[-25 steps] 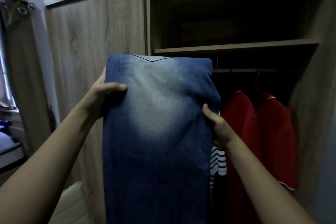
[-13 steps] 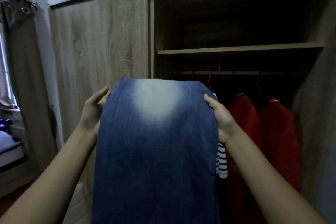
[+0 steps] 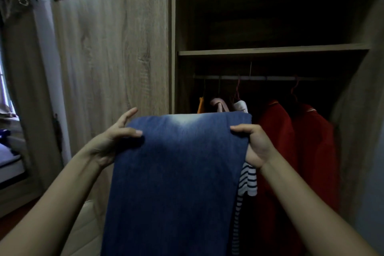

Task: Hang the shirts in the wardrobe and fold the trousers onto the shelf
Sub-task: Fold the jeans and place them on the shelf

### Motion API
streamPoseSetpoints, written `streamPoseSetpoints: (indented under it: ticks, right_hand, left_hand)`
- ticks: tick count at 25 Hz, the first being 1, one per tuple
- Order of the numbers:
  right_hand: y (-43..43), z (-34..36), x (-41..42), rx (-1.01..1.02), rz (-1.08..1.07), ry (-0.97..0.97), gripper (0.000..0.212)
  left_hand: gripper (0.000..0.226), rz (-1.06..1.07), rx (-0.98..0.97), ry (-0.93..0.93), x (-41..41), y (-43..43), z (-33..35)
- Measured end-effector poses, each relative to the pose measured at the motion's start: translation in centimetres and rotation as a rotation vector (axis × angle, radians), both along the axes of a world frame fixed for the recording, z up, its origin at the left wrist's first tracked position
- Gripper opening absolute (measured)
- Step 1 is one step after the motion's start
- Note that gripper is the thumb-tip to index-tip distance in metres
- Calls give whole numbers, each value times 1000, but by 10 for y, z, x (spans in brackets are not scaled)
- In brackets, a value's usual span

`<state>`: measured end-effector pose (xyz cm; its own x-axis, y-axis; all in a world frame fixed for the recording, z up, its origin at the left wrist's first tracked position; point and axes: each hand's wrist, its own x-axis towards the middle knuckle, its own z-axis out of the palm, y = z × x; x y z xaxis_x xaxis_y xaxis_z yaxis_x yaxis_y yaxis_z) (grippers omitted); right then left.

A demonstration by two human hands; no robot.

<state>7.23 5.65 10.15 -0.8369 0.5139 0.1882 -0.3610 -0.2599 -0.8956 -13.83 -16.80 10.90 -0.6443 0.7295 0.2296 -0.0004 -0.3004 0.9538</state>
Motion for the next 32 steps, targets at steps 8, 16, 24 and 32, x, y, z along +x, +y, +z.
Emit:
streamPoseSetpoints:
  ticks: [8, 16, 24, 32]
  right_hand:
    - [4, -11, 3, 40, 127, -62, 64]
    - [20, -7, 6, -95, 225, 61, 64]
    - [13, 3, 20, 6, 243, 171, 53]
    - [-6, -22, 10, -64, 296, 92, 62]
  left_hand:
    - [66, -100, 138, 112, 3, -3, -8]
    - [93, -125, 22, 412, 17, -11, -9]
    - [79, -51, 172, 344, 28, 4, 2]
    - [97, -154, 218, 311, 15, 2, -4]
